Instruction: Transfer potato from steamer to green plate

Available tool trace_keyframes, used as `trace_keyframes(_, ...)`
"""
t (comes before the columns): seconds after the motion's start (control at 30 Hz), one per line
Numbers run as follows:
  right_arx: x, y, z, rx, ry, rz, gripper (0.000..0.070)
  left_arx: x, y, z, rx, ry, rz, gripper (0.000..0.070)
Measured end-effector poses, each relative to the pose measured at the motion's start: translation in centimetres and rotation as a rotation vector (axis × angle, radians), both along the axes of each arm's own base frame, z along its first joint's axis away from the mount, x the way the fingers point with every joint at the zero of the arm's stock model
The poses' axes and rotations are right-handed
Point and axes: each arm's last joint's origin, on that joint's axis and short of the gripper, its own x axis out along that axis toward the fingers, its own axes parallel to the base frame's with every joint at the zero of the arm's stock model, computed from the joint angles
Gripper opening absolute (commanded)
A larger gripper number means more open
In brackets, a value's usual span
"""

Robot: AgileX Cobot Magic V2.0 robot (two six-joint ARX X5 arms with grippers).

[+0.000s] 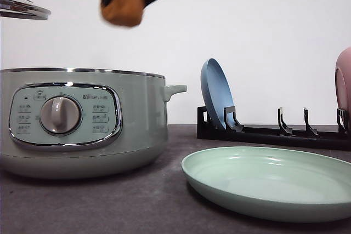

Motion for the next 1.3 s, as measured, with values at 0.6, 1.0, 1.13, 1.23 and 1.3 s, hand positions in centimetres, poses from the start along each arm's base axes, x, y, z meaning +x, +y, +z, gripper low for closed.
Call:
trace_keyframes(0.6, -3.8, -13.1, -1.2, -0.03, 0.095, -0.198, 0.0183, 0.0, -0.5, 0.0, -0.047, -0.001, -0.049, 0.0001)
trace_keyframes(1.0, -7.5, -15.7, -9.2, 0.024, 0.176, -0.306, 0.0216, 0.1, -1.8, 0.1, -0.047, -0.012, -0.104, 0.0001)
trace_keyframes(1.13, -7.8, -15.8, -12.2, 0.037, 0.222, -0.345, 0.0216, 0.0, -2.1, 0.1, -0.047, -0.011, -0.118, 0.0001)
trace_keyframes(1.23, -8.0, -15.8, -14.1, 0.062, 0.241, -0.379, 0.0216, 0.0, -2.3, 0.1, -0.047, -0.012, -0.125, 0.0001)
trace_keyframes(1.3, -8.2, -15.8, -15.3, 0.072, 0.251, -0.399, 0.0216, 0.0, -2.4, 0.1, -0.047, -0.011, -0.129, 0.0001)
